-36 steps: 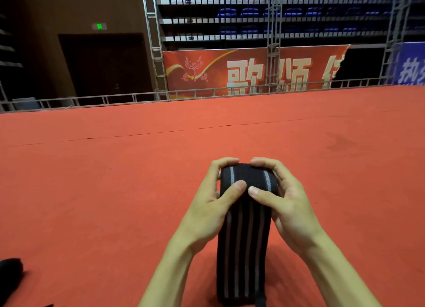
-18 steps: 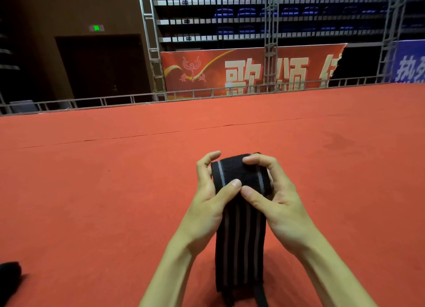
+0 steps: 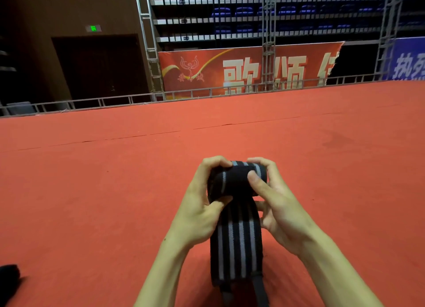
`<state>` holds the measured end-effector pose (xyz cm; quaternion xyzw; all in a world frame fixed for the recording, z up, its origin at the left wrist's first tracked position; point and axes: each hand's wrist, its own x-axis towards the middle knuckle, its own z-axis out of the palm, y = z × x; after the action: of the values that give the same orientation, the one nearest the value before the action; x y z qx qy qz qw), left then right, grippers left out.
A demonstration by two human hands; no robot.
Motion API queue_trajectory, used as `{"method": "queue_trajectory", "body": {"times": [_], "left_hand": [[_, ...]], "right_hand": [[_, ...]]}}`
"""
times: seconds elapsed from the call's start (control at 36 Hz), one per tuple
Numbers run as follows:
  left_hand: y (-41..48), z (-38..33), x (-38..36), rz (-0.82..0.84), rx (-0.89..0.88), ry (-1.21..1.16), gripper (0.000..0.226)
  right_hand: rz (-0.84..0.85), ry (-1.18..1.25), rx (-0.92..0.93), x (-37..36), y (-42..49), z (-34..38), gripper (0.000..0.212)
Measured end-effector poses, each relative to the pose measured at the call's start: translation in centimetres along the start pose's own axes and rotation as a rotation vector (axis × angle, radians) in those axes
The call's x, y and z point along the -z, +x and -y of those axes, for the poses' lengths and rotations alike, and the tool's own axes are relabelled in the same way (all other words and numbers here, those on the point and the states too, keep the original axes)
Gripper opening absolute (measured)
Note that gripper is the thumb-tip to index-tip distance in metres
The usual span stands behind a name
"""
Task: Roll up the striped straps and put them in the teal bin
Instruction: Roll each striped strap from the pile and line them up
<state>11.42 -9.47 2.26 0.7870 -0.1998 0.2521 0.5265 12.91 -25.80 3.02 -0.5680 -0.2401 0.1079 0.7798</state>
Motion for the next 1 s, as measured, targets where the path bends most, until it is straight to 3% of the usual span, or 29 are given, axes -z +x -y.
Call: {"method": "queue_trajectory", "body": {"times": [0.17, 0.31, 0.39, 0.61, 0.78, 0.92, 1.0], "left_hand": [[-0.3, -0.8, -0.8, 0.099, 0.034, -0.141, 0.06], [-0.1, -0.7, -1.0, 0.068, 0.256, -0.461, 0.05], [0.2, -0.8, -1.1, 0.039, 0.361, -0.431, 0.044], [0.2, -0.8, -0.7, -0.047, 0.293, -0.488, 0.047], [0.2, -0.5, -0.6, -0.04, 0.316, -0.506, 0.061], [0.1, 0.1, 0.1, 0.071, 0.392, -0.492, 0.067], [0.0, 0.3, 0.3, 0.03, 0.386, -0.466, 0.066]], "right_hand": [[-0.109, -0.004, 0.122, 0.3, 0.5, -0.6, 0.035], [-0.088, -0.066, 0.24, 0.9, 0.7, -1.2, 0.041], [-0.093, -0.09, 0.302, 1.0, 0.7, -1.4, 0.041], [-0.041, 0.017, 0.175, 1.2, 0.7, -1.3, 0.061], [-0.086, -0.079, 0.208, 1.3, 0.6, -1.4, 0.042], [-0.102, -0.181, 0.27, 1.4, 0.6, -1.5, 0.052], [-0.118, -0.217, 0.247, 1.6, 0.5, -1.6, 0.07]]}}
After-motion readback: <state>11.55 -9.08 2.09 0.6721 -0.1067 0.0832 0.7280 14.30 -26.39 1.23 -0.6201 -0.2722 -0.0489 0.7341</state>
